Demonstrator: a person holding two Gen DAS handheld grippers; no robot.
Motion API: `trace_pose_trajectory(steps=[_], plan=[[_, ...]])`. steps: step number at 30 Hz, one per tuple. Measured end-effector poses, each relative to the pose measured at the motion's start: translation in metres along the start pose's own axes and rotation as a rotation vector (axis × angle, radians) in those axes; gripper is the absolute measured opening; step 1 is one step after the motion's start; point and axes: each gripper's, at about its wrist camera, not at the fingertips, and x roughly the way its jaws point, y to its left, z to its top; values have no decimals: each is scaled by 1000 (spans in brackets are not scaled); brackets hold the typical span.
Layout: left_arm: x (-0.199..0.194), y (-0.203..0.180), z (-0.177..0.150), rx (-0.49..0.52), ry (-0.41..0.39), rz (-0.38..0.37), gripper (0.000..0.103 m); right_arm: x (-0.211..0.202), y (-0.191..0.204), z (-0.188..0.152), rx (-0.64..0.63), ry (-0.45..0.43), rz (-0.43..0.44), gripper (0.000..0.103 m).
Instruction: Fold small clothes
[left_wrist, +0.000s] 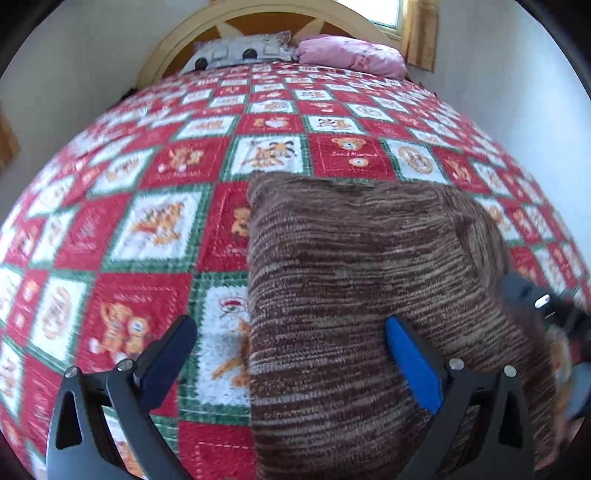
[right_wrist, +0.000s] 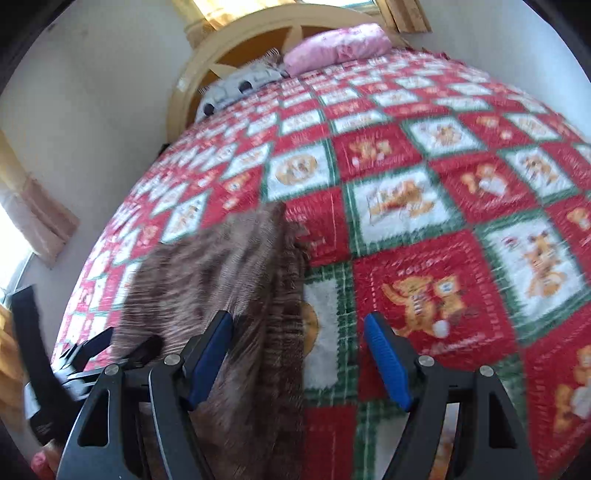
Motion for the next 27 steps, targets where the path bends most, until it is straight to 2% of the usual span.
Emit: trace_pose_trajectory(steps=[3,8,12,15,17,19,20,21,27], plan=[[5,9,-2,-65,16,-70,103,0,3,-5,-37,-21,-2,78],[2,4,-6,-57,-1,-64,103,-1,-4,-6,-10,-31,46,78],[1,5,-7,-66,-8,-70,103,3,13,-2,-85,0,31,77],[3,7,-6,-70,-13,-77,103,8,27,3,-140,27,57,75],[4,8,-5,-71,-16,-79,103,18,35,4,-180,56,28,73],[4,6,-5,-68,-18,-71,103,20,38,4,-198,55,27,59],[4,5,-5,-66,-19,-68,103,19,37,2,-197,48,57,52],[4,4,-5,-63,-21,-62,103,19,36,-1,-191,41,90,39],[5,1,-5,-51,-30,-52,103,15,39,-10,-208,-10,76,36]])
